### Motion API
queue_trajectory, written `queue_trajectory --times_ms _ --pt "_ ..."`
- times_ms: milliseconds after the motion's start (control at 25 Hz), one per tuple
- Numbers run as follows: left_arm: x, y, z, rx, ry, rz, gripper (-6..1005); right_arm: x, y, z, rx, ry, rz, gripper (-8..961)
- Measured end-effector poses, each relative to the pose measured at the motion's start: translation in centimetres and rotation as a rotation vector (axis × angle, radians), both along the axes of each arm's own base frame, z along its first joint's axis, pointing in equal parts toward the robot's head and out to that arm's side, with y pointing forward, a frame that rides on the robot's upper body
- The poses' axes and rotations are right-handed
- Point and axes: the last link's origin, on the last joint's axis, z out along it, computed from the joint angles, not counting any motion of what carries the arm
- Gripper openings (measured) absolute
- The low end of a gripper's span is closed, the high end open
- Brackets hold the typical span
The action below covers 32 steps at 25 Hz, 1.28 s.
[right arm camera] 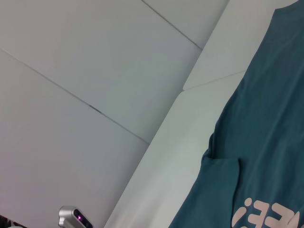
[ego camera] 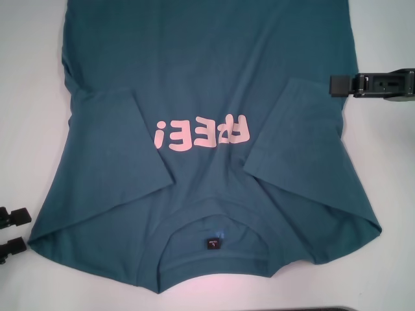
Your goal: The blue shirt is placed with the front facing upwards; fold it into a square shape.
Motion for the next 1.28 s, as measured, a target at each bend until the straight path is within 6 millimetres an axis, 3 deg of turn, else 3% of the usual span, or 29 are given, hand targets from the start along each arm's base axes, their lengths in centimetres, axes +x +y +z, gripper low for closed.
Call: queue_trajectory --times_ms 1280 --pt "0.7 0.7 -1.4 -0.039 0.007 -0.029 765 0.0 0.0 0.1 -0.002 0.011 -0.013 743"
